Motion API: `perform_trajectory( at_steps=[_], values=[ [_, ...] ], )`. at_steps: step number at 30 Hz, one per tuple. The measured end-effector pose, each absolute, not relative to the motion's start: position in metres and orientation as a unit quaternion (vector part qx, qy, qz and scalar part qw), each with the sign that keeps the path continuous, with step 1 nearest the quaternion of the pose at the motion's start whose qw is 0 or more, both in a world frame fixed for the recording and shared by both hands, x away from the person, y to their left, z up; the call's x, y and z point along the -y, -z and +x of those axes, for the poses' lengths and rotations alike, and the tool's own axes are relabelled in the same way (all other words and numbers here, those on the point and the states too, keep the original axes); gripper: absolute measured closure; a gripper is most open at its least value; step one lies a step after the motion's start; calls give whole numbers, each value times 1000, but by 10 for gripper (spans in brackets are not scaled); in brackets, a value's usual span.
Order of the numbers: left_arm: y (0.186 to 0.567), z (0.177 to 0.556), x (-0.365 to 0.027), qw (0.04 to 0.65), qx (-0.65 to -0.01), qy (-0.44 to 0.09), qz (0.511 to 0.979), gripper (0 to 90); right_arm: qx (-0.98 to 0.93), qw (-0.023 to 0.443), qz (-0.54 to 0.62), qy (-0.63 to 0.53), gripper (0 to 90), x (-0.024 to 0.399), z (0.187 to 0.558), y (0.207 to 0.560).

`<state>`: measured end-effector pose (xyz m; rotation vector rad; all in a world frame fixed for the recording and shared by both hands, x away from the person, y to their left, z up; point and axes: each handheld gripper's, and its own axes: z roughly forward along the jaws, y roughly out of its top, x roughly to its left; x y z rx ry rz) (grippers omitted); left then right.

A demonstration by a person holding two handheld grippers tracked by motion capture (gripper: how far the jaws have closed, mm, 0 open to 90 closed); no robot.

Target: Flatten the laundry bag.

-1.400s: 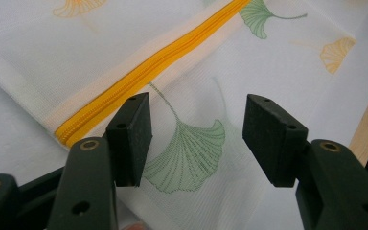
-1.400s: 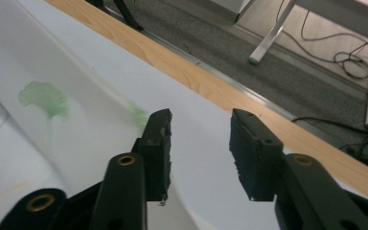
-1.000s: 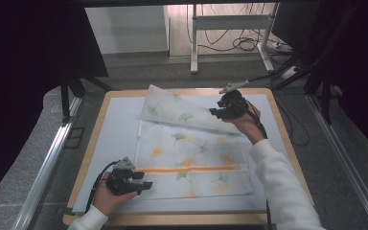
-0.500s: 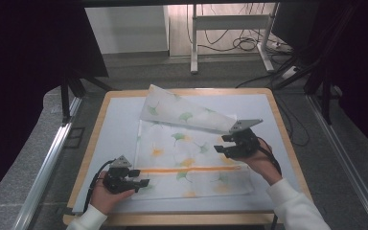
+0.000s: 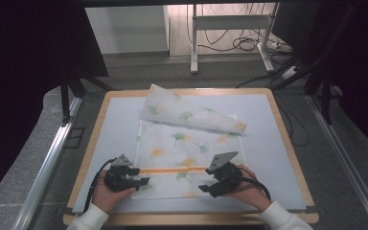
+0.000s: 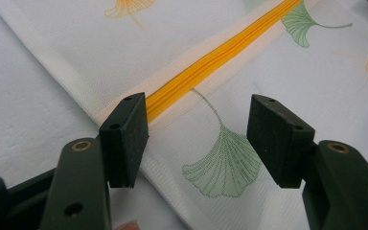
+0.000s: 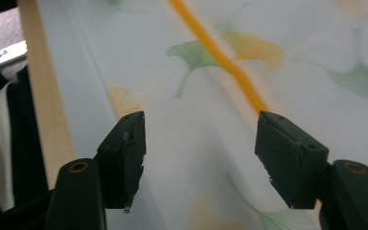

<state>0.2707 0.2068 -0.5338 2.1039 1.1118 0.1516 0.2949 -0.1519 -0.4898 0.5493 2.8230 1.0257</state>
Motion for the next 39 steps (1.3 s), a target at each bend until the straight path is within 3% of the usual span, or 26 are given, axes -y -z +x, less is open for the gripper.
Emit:
perform_trajectory(
  at_steps=[10, 22, 26, 39],
  values=[
    [535, 271, -207, 368, -429, -57, 823, 395, -948, 53, 126, -286, 281, 118, 280, 509],
    [536, 271, -207, 367, -427, -55, 825, 392, -955, 79, 116, -261, 335, 115, 279, 515],
    [536, 271, -207, 368, -427, -53, 824, 392, -954, 71, 119, -266, 429, 115, 281, 516],
    [536, 271, -207, 369, -426, -53, 824, 391, -950, 61, 127, -277, 861, 116, 286, 514]
  ],
)
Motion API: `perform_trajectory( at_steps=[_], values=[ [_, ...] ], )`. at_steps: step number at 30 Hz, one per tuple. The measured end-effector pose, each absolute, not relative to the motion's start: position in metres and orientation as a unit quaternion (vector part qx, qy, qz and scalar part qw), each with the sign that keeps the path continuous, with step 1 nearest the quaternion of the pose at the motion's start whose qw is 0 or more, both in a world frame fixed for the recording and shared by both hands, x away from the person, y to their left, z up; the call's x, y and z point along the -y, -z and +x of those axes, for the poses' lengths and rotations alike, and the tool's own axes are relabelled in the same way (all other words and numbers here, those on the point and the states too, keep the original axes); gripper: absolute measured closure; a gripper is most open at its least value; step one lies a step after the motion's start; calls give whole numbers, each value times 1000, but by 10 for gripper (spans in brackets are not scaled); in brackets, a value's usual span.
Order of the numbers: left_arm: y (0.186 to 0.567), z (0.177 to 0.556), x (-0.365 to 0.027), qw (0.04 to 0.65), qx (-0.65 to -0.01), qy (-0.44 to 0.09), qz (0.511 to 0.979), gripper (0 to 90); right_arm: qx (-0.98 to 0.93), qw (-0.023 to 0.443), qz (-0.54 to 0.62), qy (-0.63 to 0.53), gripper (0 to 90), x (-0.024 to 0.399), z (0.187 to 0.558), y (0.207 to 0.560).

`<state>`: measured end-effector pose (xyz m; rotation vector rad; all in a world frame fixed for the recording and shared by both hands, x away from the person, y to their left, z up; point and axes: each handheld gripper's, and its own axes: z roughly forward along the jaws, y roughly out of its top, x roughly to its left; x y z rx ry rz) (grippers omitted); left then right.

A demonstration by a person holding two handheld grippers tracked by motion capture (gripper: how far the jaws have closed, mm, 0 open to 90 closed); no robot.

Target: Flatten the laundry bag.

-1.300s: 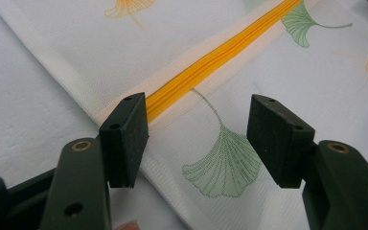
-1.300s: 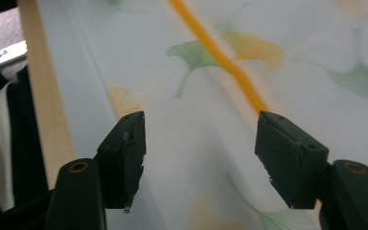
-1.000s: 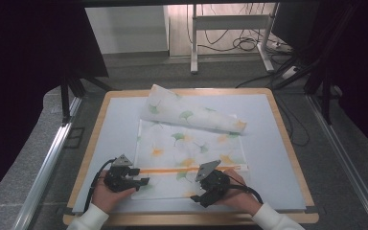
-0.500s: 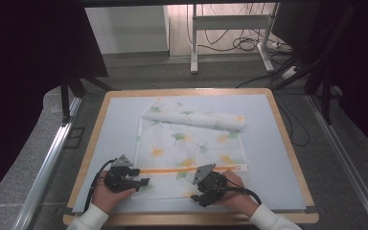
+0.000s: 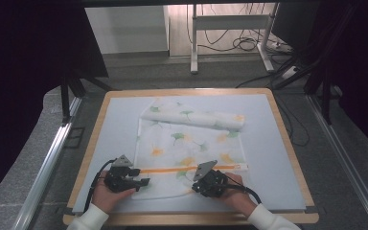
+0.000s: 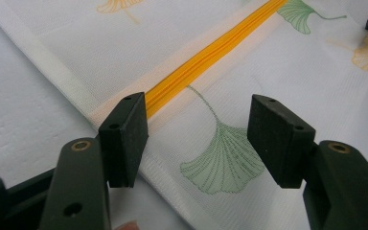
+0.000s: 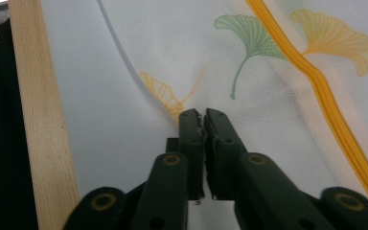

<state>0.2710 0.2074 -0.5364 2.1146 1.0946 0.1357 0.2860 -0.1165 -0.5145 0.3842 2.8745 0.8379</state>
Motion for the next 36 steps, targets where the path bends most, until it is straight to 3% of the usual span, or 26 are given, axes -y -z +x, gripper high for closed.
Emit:
perform_trajectory(
  at_steps=[12, 30, 32, 34, 36],
  values=[
    [528, 269, -211, 390, -435, -62, 809, 365, -937, 27, 141, -318, 893, 122, 286, 507],
    [525, 289, -173, 366, -397, -56, 840, 353, -937, -32, 103, -331, 889, 121, 233, 506],
    [528, 289, -175, 362, -398, -55, 841, 352, -936, -37, 104, -335, 868, 123, 236, 507],
    [530, 290, -177, 360, -402, -53, 840, 353, -934, -36, 107, -338, 730, 124, 238, 506],
    [532, 290, -178, 359, -406, -53, 839, 354, -932, -23, 109, -344, 682, 127, 241, 502]
  ],
)
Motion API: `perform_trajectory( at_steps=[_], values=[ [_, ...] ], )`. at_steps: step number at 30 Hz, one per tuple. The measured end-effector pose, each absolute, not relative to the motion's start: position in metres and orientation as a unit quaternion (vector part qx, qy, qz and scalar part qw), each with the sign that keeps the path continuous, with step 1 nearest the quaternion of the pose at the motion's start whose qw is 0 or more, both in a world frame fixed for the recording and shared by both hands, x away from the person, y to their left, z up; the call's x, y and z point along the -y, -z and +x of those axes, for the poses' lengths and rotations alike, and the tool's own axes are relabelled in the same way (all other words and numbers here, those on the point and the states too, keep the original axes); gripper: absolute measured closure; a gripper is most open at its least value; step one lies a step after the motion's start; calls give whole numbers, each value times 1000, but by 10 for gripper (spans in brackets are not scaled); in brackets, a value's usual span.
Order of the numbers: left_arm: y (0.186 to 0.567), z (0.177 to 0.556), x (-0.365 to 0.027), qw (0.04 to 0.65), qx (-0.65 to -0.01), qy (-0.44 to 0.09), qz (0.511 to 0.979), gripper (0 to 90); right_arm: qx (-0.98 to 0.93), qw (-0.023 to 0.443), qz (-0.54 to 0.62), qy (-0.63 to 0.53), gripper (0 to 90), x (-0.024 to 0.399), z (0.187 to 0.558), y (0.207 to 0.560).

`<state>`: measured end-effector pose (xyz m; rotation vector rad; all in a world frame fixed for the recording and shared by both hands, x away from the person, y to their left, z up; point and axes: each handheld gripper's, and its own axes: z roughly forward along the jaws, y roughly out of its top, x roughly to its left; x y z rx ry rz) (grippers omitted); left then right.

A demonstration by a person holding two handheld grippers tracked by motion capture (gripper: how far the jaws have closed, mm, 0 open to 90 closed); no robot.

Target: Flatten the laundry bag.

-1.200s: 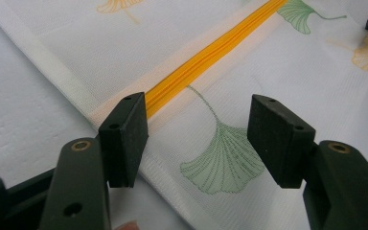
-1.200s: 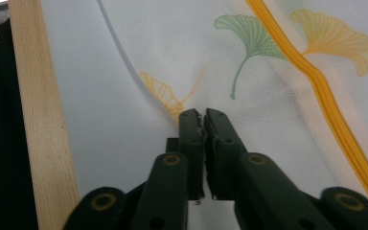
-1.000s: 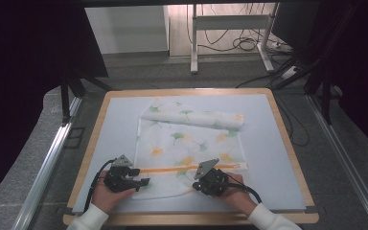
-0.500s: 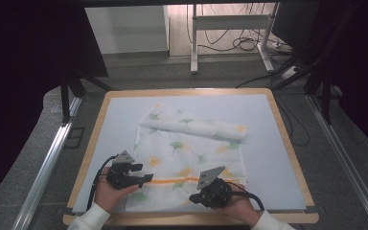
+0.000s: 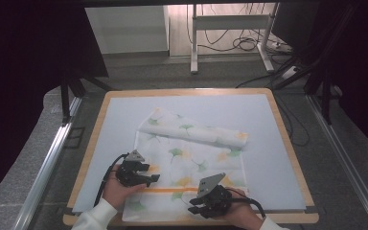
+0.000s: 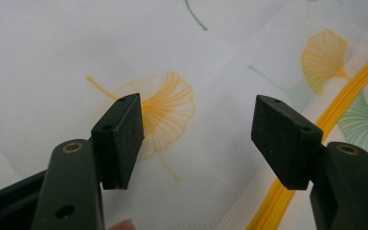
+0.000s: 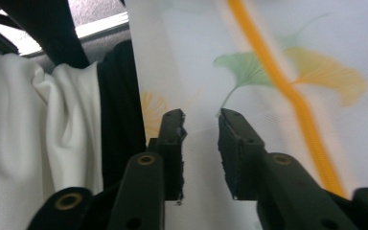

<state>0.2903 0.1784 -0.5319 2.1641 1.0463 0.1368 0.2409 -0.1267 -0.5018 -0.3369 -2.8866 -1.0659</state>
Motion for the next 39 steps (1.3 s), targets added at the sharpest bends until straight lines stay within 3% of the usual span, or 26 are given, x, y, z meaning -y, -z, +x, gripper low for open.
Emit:
perform_trajectory(
  at_steps=[7, 19, 27, 39],
  values=[
    [534, 290, -178, 349, -400, -56, 846, 355, 906, 7, -161, 391, 548, 153, 266, 476],
    [536, 289, -179, 353, -400, -58, 844, 355, 888, -124, -267, 354, 372, 207, 352, 447],
    [536, 288, -178, 355, -399, -60, 843, 355, 873, -123, -343, 325, 345, 240, 411, 449],
    [537, 288, -178, 354, -397, -63, 844, 352, 862, -86, -399, 301, 346, 268, 452, 460]
  ],
)
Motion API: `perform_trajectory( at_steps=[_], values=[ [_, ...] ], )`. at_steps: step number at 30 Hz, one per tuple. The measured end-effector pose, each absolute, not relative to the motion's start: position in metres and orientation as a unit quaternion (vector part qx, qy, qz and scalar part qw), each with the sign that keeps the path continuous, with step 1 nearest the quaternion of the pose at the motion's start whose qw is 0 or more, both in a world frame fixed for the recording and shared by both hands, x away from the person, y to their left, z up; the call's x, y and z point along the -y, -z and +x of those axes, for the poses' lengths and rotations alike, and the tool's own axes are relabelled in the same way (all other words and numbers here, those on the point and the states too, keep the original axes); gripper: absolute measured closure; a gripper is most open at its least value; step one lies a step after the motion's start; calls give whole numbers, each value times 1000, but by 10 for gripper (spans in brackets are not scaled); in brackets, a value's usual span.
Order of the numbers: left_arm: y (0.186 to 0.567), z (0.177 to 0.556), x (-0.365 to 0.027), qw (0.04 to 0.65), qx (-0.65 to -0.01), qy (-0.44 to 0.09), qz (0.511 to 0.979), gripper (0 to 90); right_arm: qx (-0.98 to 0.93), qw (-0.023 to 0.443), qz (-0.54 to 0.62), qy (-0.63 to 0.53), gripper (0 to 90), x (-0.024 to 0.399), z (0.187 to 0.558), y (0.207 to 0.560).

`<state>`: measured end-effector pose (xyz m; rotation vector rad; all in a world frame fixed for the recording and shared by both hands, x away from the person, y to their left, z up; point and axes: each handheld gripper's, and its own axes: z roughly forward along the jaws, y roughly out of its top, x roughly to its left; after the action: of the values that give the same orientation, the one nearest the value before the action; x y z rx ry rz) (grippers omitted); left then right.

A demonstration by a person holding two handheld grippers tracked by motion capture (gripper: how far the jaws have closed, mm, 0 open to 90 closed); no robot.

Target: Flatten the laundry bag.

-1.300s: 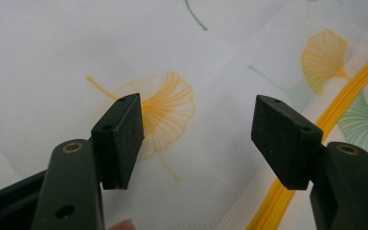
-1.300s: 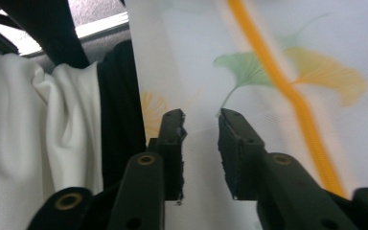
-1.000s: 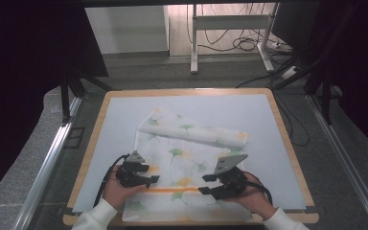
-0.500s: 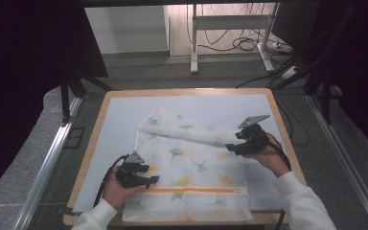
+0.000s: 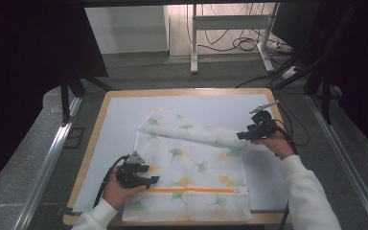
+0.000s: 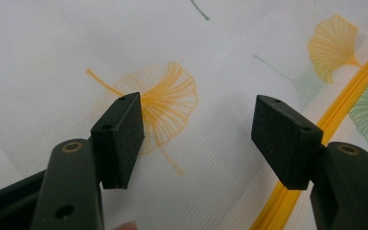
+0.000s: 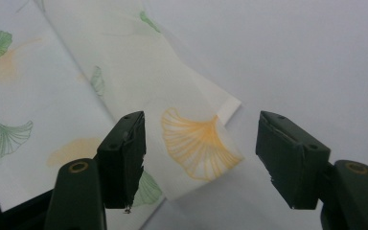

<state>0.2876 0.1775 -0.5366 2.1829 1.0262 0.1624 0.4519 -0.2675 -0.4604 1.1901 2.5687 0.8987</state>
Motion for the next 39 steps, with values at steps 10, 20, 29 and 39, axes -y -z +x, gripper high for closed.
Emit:
perform_trajectory(
  at_steps=[10, 20, 29, 39],
  values=[
    [537, 287, -177, 353, -397, -65, 845, 349, -861, 34, 412, -297, 519, 272, 455, 476],
    [537, 287, -177, 353, -395, -66, 846, 349, -883, 61, 362, -293, 873, 259, 448, 471],
    [537, 287, -177, 353, -395, -66, 845, 349, -882, 109, 354, -291, 884, 258, 449, 458],
    [537, 287, -177, 354, -398, -66, 844, 349, -854, 183, 353, -335, 884, 266, 476, 431]
  ],
)
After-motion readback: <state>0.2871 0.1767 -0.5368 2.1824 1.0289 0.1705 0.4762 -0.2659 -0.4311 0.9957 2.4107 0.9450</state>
